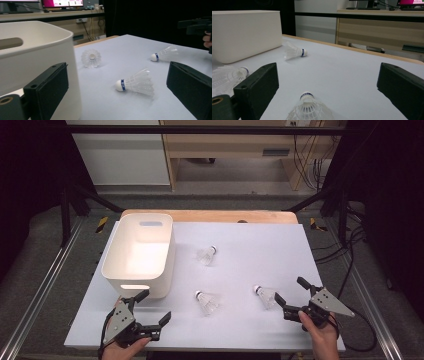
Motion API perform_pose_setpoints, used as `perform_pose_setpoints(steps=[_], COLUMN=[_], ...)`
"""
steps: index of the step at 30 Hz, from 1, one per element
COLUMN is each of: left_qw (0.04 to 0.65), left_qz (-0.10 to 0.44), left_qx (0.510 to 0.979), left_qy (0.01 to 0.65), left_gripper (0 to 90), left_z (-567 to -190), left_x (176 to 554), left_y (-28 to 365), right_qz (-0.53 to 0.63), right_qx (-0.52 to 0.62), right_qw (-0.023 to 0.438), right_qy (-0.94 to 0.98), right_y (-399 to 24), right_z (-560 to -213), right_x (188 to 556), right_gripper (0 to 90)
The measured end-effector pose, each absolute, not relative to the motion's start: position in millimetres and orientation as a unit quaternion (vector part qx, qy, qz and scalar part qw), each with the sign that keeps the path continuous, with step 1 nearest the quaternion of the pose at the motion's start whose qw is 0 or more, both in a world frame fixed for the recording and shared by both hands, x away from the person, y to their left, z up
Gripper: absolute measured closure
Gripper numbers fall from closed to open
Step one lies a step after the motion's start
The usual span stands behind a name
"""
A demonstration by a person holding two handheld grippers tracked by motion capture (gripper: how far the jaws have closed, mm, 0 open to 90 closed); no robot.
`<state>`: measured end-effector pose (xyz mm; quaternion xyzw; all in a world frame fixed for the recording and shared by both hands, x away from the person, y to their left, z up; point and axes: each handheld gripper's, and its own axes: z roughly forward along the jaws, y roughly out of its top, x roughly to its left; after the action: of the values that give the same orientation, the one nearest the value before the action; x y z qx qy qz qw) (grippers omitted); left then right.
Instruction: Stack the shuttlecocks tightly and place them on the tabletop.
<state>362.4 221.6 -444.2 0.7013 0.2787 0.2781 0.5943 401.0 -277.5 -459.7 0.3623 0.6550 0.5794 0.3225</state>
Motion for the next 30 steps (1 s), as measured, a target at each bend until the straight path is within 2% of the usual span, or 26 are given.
perform_pose_setpoints(steps=[16,30], left_qw=[0.591,0.568], left_qz=[0.234,0.218], left_qx=[0.739,0.763], left_qy=[0.225,0.217], left_gripper=[4.0,4.8], left_z=[-432.5,-436.4], left_x=[389.7,415.8], left_y=[154.5,124.8], right_qz=[0.573,0.573], right_qx=[0.36,0.365], right_qw=[0.331,0.33], right_qy=[0.658,0.655], right_y=[-277.6,-280.0], right_z=[-459.6,-461.2], right_x=[399.1,397.8], right_gripper=[3.7,3.8])
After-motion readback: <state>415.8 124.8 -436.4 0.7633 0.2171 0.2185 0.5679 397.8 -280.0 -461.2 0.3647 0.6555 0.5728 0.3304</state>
